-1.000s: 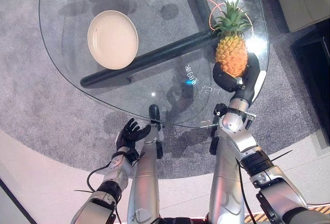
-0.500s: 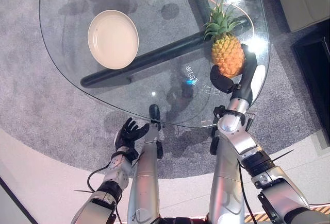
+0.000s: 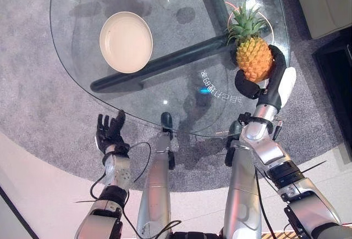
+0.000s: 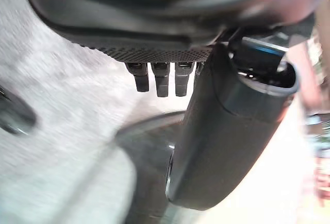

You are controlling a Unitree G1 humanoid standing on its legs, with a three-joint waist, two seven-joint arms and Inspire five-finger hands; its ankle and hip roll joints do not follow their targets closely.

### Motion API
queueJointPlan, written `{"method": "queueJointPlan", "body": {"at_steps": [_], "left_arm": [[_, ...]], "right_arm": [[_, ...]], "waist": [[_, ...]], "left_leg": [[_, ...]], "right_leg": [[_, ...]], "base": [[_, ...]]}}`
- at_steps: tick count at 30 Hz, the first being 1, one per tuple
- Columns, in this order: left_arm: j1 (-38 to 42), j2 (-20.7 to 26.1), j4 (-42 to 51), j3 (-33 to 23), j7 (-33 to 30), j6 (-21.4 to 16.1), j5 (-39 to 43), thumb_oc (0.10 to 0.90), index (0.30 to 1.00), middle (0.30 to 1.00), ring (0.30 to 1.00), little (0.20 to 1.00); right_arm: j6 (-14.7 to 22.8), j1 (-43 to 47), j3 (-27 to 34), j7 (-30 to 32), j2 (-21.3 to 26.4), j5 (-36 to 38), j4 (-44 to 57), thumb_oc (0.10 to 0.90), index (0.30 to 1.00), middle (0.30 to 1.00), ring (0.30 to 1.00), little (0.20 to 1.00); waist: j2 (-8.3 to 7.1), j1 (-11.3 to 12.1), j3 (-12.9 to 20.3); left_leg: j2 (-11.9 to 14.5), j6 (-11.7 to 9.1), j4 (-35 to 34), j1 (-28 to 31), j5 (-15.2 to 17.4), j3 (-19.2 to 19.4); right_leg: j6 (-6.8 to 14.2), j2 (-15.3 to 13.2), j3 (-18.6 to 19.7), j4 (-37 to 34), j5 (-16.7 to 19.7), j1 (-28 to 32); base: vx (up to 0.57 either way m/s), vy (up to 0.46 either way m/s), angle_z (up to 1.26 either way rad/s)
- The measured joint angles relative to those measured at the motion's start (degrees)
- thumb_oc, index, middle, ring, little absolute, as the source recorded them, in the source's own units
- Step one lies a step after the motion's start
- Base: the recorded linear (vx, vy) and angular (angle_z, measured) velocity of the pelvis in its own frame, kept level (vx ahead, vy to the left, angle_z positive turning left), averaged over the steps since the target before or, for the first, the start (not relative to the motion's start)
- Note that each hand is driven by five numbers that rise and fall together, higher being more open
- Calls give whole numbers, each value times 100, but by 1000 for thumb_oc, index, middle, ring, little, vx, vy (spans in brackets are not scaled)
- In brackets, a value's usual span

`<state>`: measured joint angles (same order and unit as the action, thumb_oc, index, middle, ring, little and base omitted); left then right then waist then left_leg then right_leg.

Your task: Pick up the fruit to the plate

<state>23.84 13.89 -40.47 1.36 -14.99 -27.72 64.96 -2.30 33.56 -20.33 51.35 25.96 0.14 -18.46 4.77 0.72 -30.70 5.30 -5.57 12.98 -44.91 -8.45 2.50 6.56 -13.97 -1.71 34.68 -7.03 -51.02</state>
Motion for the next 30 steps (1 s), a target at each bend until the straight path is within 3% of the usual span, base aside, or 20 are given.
{"method": "queueJointPlan", "body": {"at_steps": [4, 11, 23, 30], "left_arm": [[158, 126, 323, -21, -285, -270, -49, 800, 900, 900, 900, 900], [357, 333, 585, -39, -1072, -567, -861, 800, 900, 900, 900, 900], [490, 355, 1596, -42, -896, -1021, -1226, 800, 900, 900, 900, 900], [505, 333, 2376, -11, -649, -1022, -1678, 800, 900, 900, 900, 900]], "right_arm": [[76, -12, 6, -56, 15, 0, 0, 100, 300, 300, 300, 200], [391, -111, 152, -120, 28, -164, 262, 100, 300, 300, 300, 200], [787, -89, 194, -158, 77, -814, 399, 100, 300, 300, 300, 200], [844, -76, 226, -279, 65, -1134, 754, 100, 300, 300, 300, 200]], "waist": [[1, -11, 0], [21, -37, -11], [21, 5, -11], [22, 6, -11]], "left_leg": [[1, -2, -4, 2, -7, -4], [4, -37, -65, 3, -38, 2], [14, -19, -216, 182, -61, 6], [26, -30, -287, 194, -113, 1]], "right_leg": [[-2, 0, -4, -3, 1, 0], [-1, 3, -14, -76, 26, 0], [-5, -2, -54, -120, 22, 135], [-2, 3, -98, -203, 36, 187]], "base": [[0, 0, 0], [-9, -3, 0], [0, 0, 0], [-10, -20, 0]]}}
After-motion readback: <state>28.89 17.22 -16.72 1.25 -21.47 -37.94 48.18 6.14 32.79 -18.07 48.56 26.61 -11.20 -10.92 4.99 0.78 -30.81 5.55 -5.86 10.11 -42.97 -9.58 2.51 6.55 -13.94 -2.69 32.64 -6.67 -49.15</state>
